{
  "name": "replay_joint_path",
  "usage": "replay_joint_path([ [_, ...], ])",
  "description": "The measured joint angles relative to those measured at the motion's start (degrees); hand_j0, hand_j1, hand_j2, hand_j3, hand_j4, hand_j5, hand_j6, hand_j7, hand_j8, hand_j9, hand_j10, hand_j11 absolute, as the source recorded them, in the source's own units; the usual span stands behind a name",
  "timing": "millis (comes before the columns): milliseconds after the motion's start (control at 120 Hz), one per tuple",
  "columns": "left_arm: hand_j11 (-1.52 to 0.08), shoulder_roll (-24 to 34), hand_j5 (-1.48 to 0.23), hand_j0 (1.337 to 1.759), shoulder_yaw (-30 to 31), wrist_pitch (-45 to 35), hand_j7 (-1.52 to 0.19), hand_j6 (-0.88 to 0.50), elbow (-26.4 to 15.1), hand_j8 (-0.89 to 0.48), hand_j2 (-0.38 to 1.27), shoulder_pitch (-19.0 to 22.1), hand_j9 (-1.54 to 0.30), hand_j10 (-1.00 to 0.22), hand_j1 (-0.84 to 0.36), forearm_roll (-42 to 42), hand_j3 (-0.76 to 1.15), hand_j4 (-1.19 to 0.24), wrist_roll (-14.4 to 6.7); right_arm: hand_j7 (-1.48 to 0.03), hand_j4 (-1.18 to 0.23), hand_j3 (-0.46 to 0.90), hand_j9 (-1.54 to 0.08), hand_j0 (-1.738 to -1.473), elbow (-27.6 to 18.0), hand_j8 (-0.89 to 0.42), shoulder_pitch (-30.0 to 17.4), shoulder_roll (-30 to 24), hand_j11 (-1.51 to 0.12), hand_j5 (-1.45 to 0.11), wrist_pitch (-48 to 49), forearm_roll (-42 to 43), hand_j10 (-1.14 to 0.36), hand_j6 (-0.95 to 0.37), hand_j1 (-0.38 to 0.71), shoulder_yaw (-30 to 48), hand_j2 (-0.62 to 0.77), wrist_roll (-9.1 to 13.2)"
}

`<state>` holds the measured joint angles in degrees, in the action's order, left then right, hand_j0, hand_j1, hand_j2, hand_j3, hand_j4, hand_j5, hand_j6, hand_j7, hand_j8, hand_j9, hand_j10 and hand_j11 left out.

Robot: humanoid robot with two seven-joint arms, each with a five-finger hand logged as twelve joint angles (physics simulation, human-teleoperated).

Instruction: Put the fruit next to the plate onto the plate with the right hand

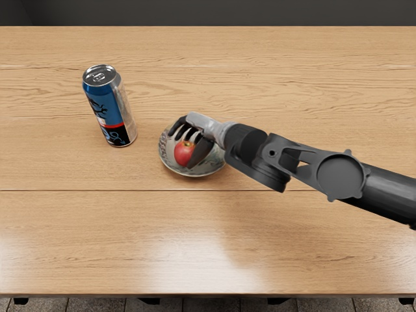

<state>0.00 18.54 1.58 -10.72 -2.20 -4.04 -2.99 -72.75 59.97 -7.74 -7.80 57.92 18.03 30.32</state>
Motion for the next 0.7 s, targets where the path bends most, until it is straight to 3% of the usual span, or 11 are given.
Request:
replay_joint_path([
  [142,-0.30,0.00,-0.30,1.658,0.00,0.00,-0.30,-0.23,0.00,-0.23,0.05,0.00,-0.30,-0.23,0.07,0.00,0.00,-0.23,0.00,-0.28,-0.22,0.00,-0.28,-1.658,-0.79,-0.19,0.11,-0.56,-0.28,-0.28,-1.81,-0.09,-0.22,-0.21,-0.11,0.26,0.02,0.04],
  [325,-0.30,0.00,-0.30,1.658,0.00,0.00,-0.30,-0.23,0.00,-0.23,0.05,0.00,-0.30,-0.23,0.07,0.00,0.00,-0.23,0.00,-0.15,-0.12,0.00,-0.15,-1.658,-6.05,-0.10,0.33,-8.55,-0.15,-0.15,-0.17,-4.46,-0.12,-0.11,-0.22,3.32,0.00,-0.10],
  [517,-0.30,0.00,-0.30,1.658,0.00,0.00,-0.30,-0.23,0.00,-0.23,0.05,0.00,-0.30,-0.23,0.07,0.00,0.00,-0.23,0.00,-0.09,-0.07,0.00,-0.09,-1.658,-7.86,-0.07,-0.04,-13.83,-0.09,-0.09,12.52,-16.85,-0.07,-0.07,-0.27,10.23,0.00,-0.52],
  [700,-0.30,0.00,-0.30,1.658,0.03,-0.06,-0.30,-0.23,-0.11,-0.23,0.05,0.82,-0.30,-0.23,0.07,0.02,0.00,-0.23,0.00,-0.07,-0.06,0.00,-0.07,-1.658,-6.22,-0.05,-1.63,-19.62,-0.07,-0.07,26.37,-28.53,-0.06,-0.06,-0.28,16.06,-0.01,-0.60],
])
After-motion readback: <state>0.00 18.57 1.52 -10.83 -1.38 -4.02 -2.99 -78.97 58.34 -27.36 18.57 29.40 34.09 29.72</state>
